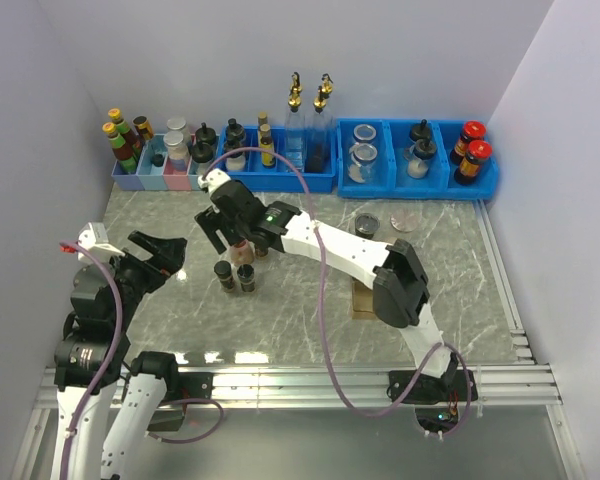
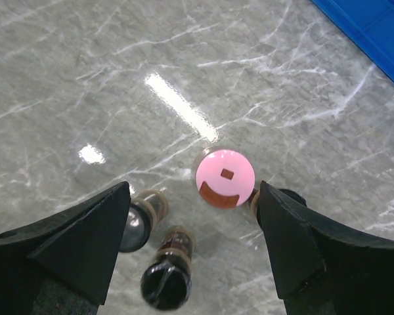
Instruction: Organize the condiment bottles
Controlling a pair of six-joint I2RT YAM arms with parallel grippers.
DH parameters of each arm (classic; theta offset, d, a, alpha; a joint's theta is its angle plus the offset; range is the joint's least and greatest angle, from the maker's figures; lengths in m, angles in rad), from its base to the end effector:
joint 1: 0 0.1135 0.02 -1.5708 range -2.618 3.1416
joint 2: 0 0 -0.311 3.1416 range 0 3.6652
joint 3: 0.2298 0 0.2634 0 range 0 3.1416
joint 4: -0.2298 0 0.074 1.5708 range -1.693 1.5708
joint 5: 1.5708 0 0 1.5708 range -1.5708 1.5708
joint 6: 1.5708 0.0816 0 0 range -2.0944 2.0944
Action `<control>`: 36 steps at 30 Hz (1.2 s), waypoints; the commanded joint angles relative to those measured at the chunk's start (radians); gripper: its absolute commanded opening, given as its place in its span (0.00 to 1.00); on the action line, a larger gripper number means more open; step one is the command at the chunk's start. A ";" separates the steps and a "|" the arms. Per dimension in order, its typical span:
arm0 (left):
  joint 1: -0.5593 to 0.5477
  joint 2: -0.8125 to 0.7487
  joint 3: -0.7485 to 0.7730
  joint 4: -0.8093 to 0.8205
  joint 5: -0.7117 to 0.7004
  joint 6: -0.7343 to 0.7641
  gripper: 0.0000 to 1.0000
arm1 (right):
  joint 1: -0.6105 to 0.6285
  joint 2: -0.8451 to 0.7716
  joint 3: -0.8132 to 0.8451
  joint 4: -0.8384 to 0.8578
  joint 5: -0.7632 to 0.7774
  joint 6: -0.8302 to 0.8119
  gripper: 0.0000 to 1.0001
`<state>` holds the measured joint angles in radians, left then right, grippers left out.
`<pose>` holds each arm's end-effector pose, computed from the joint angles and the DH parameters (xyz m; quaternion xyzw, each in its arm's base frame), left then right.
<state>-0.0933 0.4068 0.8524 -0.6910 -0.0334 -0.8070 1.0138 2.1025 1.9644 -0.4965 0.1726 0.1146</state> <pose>0.0907 -0.0058 0.3634 -0.2850 0.7350 -0.2558 0.5596 0.3102 0.4716 0.3142 -0.3514 0.8177 0.1754 0.4210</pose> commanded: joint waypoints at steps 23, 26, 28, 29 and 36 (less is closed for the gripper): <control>-0.011 -0.036 0.031 -0.036 -0.048 0.002 0.99 | -0.049 0.137 0.099 -0.062 -0.064 0.007 0.79; -0.014 -0.023 0.039 -0.041 -0.048 0.005 0.99 | -0.049 0.130 0.074 -0.053 -0.071 0.005 0.79; -0.014 -0.017 0.048 -0.042 -0.054 0.008 0.99 | -0.049 0.136 0.067 -0.050 -0.077 0.003 0.79; -0.014 -0.019 0.051 -0.042 -0.057 0.008 0.99 | -0.049 0.137 0.071 -0.051 -0.081 0.003 0.78; -0.014 -0.022 0.045 -0.041 -0.054 0.006 0.99 | -0.047 0.129 0.042 -0.053 -0.071 0.005 0.77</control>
<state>-0.1047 0.3878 0.8669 -0.7391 -0.0784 -0.8062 0.9627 2.2463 2.0289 -0.5606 0.1036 0.1143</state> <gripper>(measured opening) 0.994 0.774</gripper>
